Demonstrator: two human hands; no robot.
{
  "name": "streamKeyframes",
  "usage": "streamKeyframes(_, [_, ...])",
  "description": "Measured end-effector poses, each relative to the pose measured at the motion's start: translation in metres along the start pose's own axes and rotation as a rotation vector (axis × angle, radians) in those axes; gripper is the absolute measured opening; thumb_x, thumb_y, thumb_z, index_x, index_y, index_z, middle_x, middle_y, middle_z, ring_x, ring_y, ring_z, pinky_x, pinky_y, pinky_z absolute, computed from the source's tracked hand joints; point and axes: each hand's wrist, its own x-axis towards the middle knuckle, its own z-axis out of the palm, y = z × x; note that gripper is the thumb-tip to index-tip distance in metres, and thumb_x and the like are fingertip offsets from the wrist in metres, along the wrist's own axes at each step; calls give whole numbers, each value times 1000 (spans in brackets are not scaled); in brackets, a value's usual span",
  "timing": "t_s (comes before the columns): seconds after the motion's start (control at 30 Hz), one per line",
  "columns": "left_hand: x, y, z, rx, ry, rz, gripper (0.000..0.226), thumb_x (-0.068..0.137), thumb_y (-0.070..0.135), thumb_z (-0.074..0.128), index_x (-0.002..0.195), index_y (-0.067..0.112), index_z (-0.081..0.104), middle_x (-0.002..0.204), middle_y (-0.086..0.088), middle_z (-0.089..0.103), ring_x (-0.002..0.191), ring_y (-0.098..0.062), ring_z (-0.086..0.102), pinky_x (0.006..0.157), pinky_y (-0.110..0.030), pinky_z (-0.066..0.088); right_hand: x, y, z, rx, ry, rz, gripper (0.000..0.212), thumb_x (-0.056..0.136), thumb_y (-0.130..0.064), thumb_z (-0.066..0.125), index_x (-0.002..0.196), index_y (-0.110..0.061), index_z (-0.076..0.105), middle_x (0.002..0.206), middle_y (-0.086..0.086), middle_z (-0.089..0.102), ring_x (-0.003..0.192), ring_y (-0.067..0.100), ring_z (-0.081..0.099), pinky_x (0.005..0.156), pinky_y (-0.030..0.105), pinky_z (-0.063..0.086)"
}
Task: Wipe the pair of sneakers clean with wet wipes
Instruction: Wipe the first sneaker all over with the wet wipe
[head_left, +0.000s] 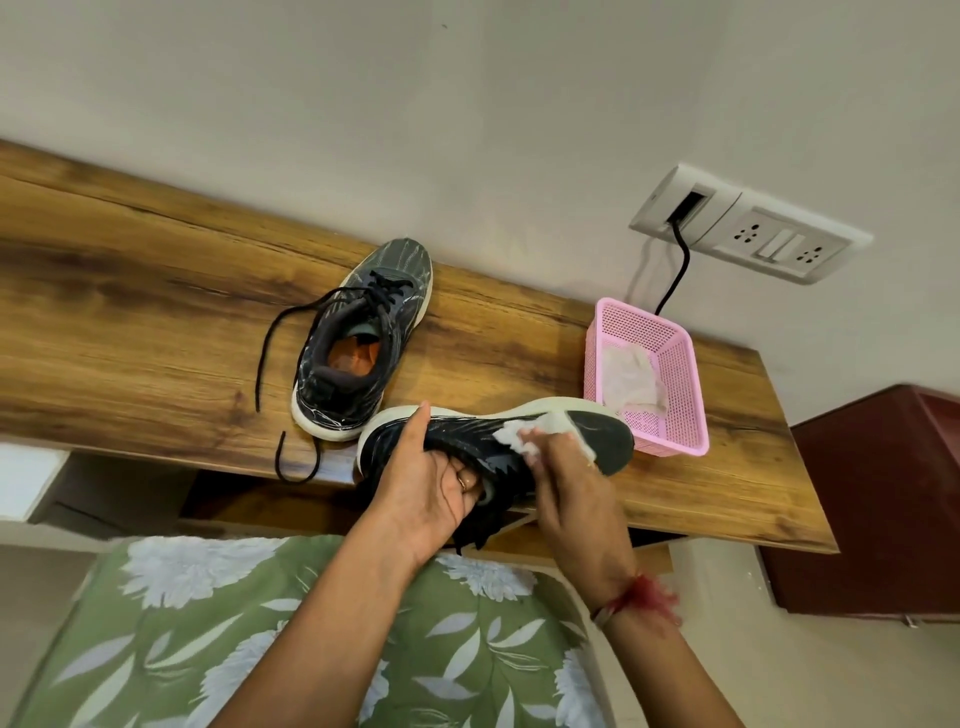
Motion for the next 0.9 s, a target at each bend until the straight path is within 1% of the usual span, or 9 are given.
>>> streamKeyframes(0.07, [0,0,0,1,8,0,67,92,60,36,110,1,63,83,-10,65,66,-14,53,79,-28,45,3,-1,1,-9,43,47,23,96,-26,39,109,-17,54,97,1,65,90,19,64,84,41,53])
streamKeyframes(0.17, [-2,3,1,9,-12,-22,67,93,60,34,111,2,64,102,-15,71,93,-20,63,87,-31,49,-5,-19,5,96,-76,-35,19,97,-25,40,110,-21,53,98,-7,63,88,4,59,79,23,50])
streamKeyframes(0.23, [-4,2,2,22,-14,-20,68,94,60,33,111,2,64,100,-15,72,90,-20,66,83,-31,48,-5,-15,3,78,-107,-45,23,97,-25,40,116,-20,54,100,-7,63,89,4,59,75,17,46])
streamKeyframes(0.33, [-2,1,2,23,17,4,66,92,60,35,108,2,63,85,-10,67,67,-14,57,80,-29,46,3,-6,3,21,5,34,19,96,-27,39,110,-23,52,93,-4,64,82,11,62,67,23,46])
streamKeyframes(0.47, [-3,3,0,16,1,-27,69,93,60,35,115,1,62,112,-17,69,96,-21,64,85,-30,50,-4,-25,8,107,-101,-43,29,96,-28,39,117,-16,56,100,-4,65,89,9,62,75,22,49])
streamKeyframes(0.6, [-3,1,0,2,0,-3,66,94,58,34,114,2,62,84,-10,71,61,-12,62,65,-24,51,3,-16,5,34,-9,59,19,96,-30,37,107,-23,52,87,-6,64,79,14,62,69,19,43])
streamKeyframes(0.7, [-3,1,1,-10,27,-24,67,93,59,36,108,0,66,92,-14,70,64,-15,65,55,-22,53,-4,-33,16,31,-24,6,27,95,-26,39,112,-15,57,94,-2,67,85,12,63,76,26,50])
streamKeyframes(0.8, [-5,-1,0,-13,46,-38,68,92,60,37,101,-1,66,84,-14,70,63,-18,67,51,-21,53,-11,-40,13,221,-96,-23,18,95,-26,45,106,-23,58,96,-10,66,87,5,62,74,21,49])
streamKeyframes(0.9, [-8,-1,2,11,43,-9,67,92,60,37,114,2,63,101,-13,70,83,-19,65,78,-30,51,-1,-33,-10,783,-6,292,16,88,-38,55,93,-28,65,92,-6,68,85,11,62,73,27,49])
